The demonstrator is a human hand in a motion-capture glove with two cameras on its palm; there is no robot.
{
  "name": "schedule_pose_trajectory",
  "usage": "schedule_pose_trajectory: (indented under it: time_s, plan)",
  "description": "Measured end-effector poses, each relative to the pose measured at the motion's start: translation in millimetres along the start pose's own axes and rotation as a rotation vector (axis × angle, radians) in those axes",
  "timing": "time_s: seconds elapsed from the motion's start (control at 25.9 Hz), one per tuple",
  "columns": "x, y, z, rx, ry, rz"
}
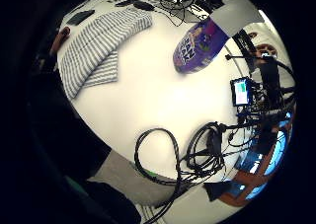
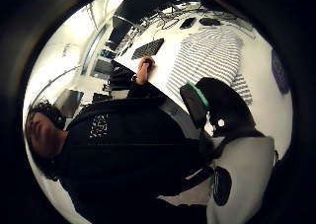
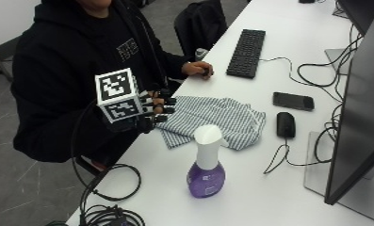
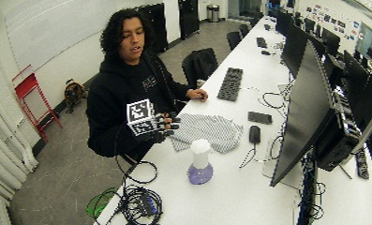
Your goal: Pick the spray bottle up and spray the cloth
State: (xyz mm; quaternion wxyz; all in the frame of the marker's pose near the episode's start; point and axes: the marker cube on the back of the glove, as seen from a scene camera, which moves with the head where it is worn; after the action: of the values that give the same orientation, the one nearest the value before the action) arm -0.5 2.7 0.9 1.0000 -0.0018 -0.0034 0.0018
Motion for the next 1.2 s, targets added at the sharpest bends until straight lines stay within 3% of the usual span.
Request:
schedule_pose_trajectory:
  time_s: [0.77, 1.2]
  plan:
    - [19, 11, 0, 0.027, -0.028, 0.103]
    - [65, -2, -20, 0.167, 0.050, 0.377]
